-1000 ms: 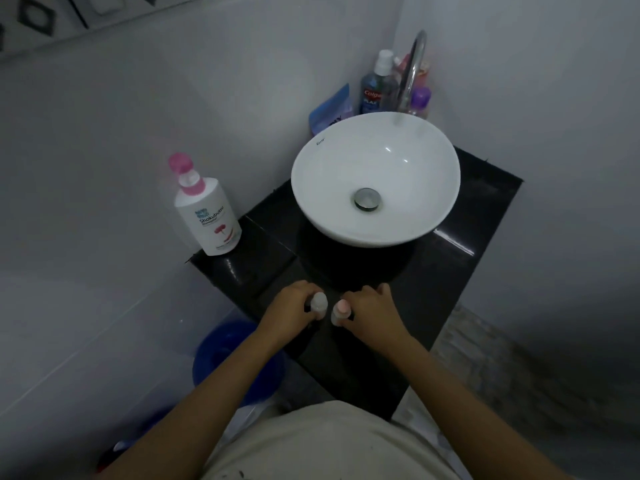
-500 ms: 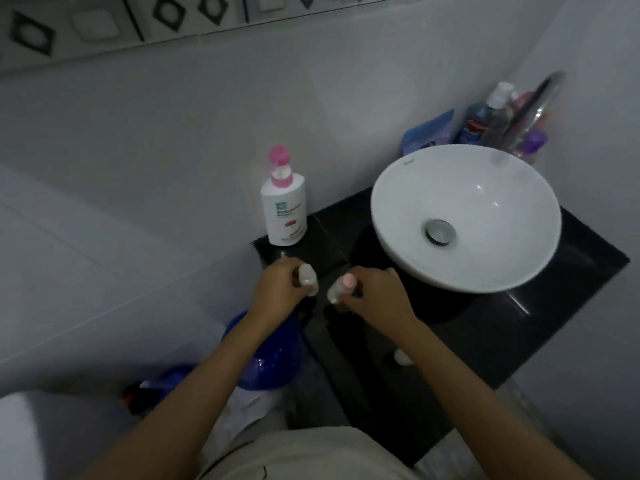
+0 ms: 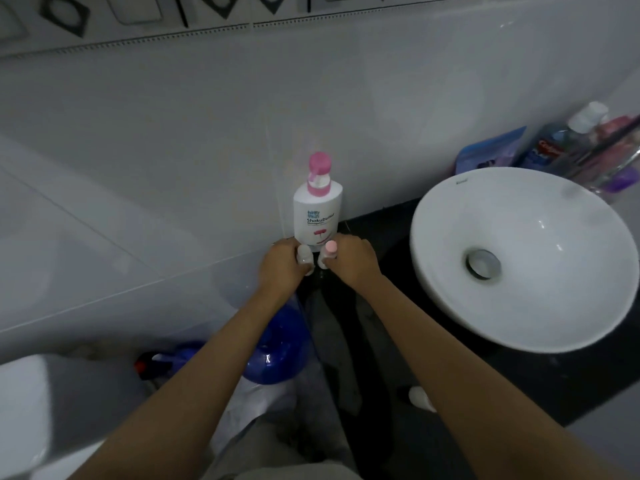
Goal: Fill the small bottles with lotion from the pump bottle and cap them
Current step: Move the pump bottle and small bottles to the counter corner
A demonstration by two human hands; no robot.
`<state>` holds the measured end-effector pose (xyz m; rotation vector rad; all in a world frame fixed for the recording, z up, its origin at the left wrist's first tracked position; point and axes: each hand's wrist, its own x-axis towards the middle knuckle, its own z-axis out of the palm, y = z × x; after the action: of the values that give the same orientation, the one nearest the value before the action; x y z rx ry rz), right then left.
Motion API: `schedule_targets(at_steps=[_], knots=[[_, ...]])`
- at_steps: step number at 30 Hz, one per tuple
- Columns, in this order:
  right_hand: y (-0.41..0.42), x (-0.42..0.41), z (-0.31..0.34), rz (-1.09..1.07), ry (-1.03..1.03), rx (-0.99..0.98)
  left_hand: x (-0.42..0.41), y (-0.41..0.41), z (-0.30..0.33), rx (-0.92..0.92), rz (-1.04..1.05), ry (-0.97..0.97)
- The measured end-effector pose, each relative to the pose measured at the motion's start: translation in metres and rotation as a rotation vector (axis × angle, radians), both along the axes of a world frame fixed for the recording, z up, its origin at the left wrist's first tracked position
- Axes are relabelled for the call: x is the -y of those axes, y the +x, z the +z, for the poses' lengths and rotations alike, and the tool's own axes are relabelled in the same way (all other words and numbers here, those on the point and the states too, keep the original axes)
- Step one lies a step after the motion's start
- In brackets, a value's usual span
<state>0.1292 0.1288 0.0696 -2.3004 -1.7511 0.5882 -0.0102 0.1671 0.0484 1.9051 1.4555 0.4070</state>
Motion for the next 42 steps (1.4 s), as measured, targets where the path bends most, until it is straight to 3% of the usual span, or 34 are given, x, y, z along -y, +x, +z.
schedule_targets(at_steps=[18,23,29,33,36,39,42], knots=[[0.007,0.011,-0.004,-0.062,0.050,-0.091,0.004,-0.001,0.000,-0.039,-0.029,-0.008],[0.024,0.068,0.015,-0.187,0.095,-0.215,0.027,-0.022,0.003,-0.013,-0.058,0.155],[0.030,0.176,0.038,-0.368,0.233,-0.222,0.079,-0.022,0.000,0.061,-0.353,0.252],[0.021,0.228,0.040,-0.487,0.274,-0.163,0.110,-0.013,-0.008,-0.007,-0.666,0.323],[0.019,0.257,0.029,-0.544,0.129,-0.017,0.124,-0.015,-0.021,-0.191,-0.845,0.367],[0.009,0.272,0.013,-0.544,-0.068,0.007,0.129,-0.021,-0.034,-0.311,-0.916,0.417],[0.000,0.274,0.000,-0.520,-0.107,0.029,0.129,-0.028,-0.041,-0.366,-0.981,0.499]])
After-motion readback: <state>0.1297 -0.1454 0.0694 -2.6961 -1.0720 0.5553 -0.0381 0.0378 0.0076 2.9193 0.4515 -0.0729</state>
